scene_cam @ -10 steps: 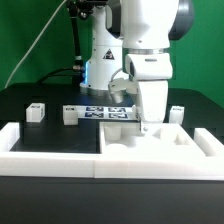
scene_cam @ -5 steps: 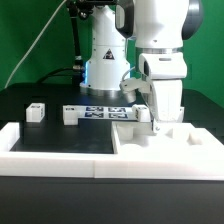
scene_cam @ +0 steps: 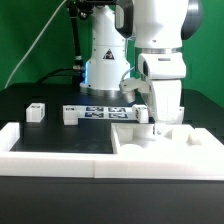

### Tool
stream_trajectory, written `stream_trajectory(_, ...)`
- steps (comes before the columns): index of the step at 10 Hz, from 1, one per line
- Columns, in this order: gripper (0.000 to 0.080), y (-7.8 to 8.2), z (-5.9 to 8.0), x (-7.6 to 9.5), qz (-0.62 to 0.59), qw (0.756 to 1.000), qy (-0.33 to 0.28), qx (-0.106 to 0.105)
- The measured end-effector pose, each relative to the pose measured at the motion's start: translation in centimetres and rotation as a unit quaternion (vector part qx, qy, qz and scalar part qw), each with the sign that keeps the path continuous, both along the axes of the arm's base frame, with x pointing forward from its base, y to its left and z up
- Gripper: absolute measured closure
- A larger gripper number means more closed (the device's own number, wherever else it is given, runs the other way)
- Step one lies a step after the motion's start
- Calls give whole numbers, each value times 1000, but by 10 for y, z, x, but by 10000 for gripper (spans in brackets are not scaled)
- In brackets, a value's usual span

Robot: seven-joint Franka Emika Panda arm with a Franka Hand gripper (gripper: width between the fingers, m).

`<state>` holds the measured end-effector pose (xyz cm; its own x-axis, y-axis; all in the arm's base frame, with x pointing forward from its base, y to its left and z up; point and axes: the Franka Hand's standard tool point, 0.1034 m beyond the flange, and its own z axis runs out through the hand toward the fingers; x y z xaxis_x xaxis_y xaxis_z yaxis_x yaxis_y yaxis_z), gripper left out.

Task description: Assemble one leg

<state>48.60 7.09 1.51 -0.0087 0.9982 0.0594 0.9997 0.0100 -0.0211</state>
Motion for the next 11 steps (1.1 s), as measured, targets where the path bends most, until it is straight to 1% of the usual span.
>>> stream_trajectory(1, 204, 0, 0, 0, 0, 1000, 0, 0)
stream_trajectory(2, 161, 0, 0, 0, 0, 1000, 0, 0)
stream_trajectory(6, 150, 0, 1, 0, -1, 1000, -1, 0)
stream_trajectory(7, 150, 3, 13, -3, -22, 1000, -6, -3)
stream_trajectory(8, 150, 5, 28, -9, -33, 999, -12, -7)
stream_trajectory(9, 150, 6, 40, -16, -41, 999, -12, -12)
stream_trajectory(11, 150, 3, 60, -27, -53, 998, -20, -20)
